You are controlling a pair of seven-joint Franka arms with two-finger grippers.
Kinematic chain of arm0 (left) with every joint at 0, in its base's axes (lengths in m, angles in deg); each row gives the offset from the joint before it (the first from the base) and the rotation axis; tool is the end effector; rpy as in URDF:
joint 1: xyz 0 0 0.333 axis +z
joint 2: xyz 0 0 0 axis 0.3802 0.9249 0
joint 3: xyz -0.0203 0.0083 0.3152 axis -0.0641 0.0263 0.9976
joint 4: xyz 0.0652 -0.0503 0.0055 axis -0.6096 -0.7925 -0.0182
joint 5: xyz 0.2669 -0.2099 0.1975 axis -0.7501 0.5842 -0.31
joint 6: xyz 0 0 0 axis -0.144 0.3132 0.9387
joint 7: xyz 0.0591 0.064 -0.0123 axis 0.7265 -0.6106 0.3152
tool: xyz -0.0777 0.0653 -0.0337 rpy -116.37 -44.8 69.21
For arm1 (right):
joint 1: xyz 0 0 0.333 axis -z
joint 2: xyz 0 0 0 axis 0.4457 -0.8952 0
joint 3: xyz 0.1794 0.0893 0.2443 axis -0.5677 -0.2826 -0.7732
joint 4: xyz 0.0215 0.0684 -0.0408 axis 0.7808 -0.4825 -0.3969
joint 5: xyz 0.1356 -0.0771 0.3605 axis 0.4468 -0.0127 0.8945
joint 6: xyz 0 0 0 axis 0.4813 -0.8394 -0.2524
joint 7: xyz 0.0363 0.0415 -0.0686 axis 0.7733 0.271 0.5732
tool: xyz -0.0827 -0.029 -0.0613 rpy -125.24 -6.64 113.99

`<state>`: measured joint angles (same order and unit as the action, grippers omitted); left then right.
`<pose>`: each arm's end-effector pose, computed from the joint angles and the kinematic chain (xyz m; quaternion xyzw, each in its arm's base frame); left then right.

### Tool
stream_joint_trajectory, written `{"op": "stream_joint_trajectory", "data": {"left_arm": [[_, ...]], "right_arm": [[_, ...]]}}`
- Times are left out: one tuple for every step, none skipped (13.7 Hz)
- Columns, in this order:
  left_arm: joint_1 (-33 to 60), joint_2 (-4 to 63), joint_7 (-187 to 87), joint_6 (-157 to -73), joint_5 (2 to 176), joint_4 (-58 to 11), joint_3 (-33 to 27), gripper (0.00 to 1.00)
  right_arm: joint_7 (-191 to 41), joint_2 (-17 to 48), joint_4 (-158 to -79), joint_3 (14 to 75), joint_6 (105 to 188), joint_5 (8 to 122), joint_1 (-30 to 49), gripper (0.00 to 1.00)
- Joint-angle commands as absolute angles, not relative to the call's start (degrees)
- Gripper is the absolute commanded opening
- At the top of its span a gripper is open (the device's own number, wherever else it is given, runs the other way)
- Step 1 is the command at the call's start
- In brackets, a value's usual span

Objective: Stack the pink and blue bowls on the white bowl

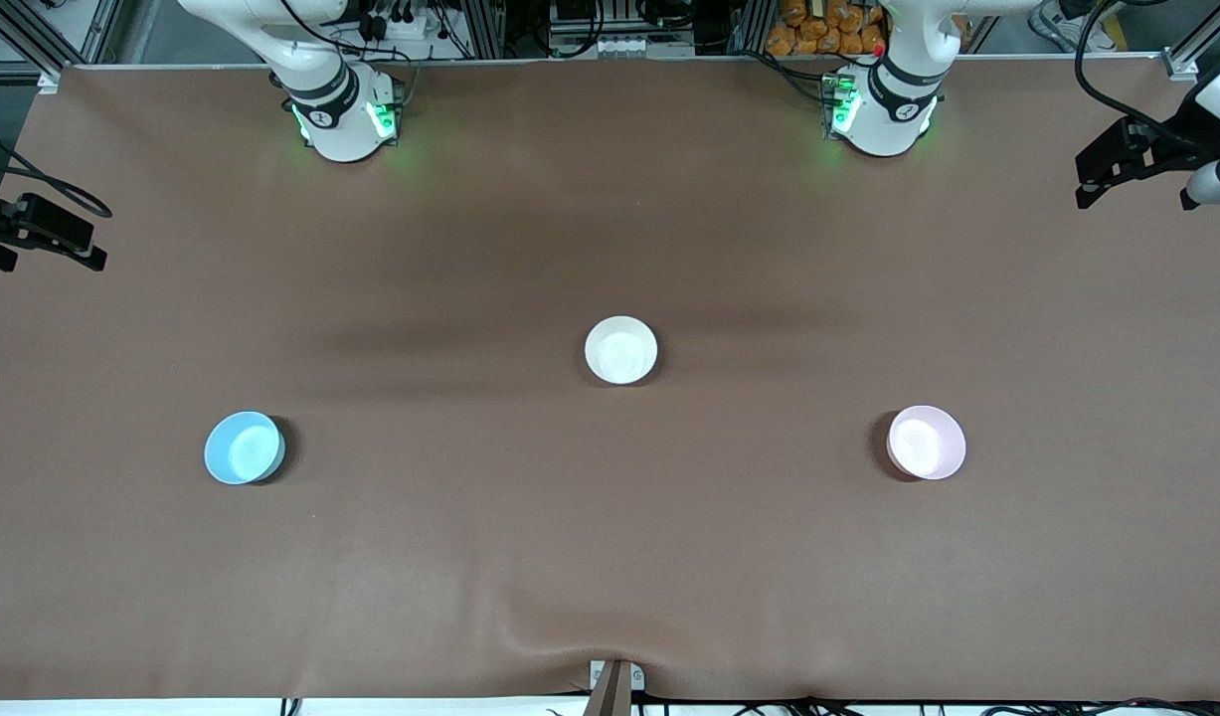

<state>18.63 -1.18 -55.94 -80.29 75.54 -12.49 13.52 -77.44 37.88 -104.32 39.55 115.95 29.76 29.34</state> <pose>0.5101 -0.0410 0.6753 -0.9985 0.0388 0.0047 0.0383 0.5526 -0.0323 0.6457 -0.9998 0.0072 0.0119 0.0139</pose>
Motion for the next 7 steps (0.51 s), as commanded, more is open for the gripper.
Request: {"op": "stream_joint_trajectory", "data": {"left_arm": [[18.7,-0.5,-56.8,-78.9,74.8,-12.1,13.6,1.00],[19.2,-0.5,-56.8,-78.8,74.8,-12.3,13.8,1.00],[20.6,-0.4,-56.8,-78.8,74.9,-12.4,13.7,1.00],[21.2,-0.4,-56.8,-78.8,75.7,-12.6,13.7,1.00],[21.5,-0.5,-56.9,-78.6,76.0,-12.6,13.7,1.00],[22.2,-0.6,-56.9,-78.0,76.1,-12.6,13.7,1.00],[22.3,-0.7,-56.9,-77.8,76.1,-12.5,13.7,1.00]], "right_arm": [[-77.4,38.0,-103.9,39.5,115.7,29.6,29.2,1.00],[-77.4,38.0,-103.9,39.5,115.8,29.7,29.2,1.00],[-77.4,38.0,-103.9,39.5,115.8,29.7,29.2,1.00],[-77.4,38.0,-103.9,39.5,115.8,29.8,29.2,1.00],[-77.4,38.0,-103.9,39.5,115.8,29.8,29.2,1.00],[-77.4,38.0,-103.9,39.5,115.8,29.8,29.2,1.00],[-77.4,38.0,-103.9,39.5,115.8,29.8,29.2,1.00]]}}
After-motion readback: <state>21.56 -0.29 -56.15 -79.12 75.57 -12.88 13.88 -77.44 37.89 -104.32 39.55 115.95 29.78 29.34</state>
